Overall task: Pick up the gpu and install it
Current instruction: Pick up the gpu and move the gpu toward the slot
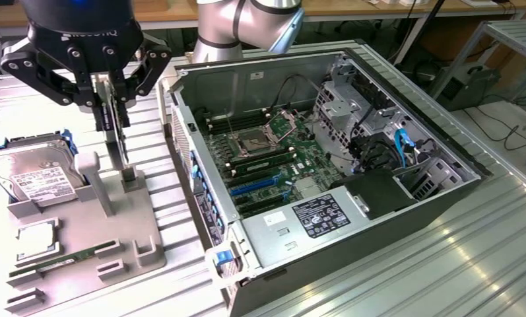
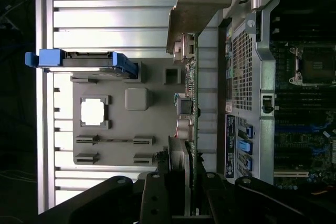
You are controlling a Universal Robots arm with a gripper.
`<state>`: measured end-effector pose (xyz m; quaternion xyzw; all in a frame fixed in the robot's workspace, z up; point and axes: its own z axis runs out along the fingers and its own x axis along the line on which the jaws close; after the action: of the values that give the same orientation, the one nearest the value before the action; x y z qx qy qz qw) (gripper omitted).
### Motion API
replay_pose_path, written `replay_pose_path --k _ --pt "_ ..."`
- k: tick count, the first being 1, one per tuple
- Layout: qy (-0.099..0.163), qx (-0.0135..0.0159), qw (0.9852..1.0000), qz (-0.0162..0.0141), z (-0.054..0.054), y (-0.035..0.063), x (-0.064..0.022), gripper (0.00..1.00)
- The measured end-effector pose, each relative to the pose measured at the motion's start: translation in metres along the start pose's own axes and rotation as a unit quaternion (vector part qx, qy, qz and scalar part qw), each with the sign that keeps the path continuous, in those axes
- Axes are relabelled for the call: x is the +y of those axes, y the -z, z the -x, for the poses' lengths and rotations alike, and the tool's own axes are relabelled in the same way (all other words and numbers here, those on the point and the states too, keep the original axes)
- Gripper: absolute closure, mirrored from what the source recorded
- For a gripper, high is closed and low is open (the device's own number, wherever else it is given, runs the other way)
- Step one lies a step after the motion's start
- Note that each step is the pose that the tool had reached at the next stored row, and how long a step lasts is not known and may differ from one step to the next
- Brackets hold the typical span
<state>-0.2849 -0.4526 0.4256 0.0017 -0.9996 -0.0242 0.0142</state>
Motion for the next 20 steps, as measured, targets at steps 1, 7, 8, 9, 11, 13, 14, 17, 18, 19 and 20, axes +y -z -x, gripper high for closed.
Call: replay_pose_path --k 1,7,8,9,11,13,14,17,18,19,20 --pt "0.000 0.0000 1.0000 0.0000 0.000 0.0000 0.0000 0.72" --pt "0.000 0.0000 1.0000 0.0000 0.003 0.0000 0.0000 0.72" --pt "0.000 0.0000 1.0000 0.0000 0.003 0.0001 0.0000 0.72" --pt "0.000 0.0000 1.0000 0.0000 0.003 0.0001 0.0000 0.72" --pt "0.000 0.0000 1.0000 0.0000 0.004 0.0001 0.0000 0.72" --pt "0.000 0.0000 1.0000 0.0000 0.005 0.0001 0.0000 0.72" --pt "0.000 0.0000 1.0000 0.0000 0.006 0.0001 0.0000 0.72" --pt "0.000 -0.0001 1.0000 0.0000 0.008 0.0001 -0.0001 0.72" --pt "0.000 0.0000 1.0000 0.0000 0.008 0.0002 0.0000 0.72" --pt "0.000 0.0000 1.0000 0.0000 0.013 0.0003 -0.0001 0.72" --pt "0.000 0.0000 1.0000 0.0000 0.015 0.0004 -0.0001 0.72"
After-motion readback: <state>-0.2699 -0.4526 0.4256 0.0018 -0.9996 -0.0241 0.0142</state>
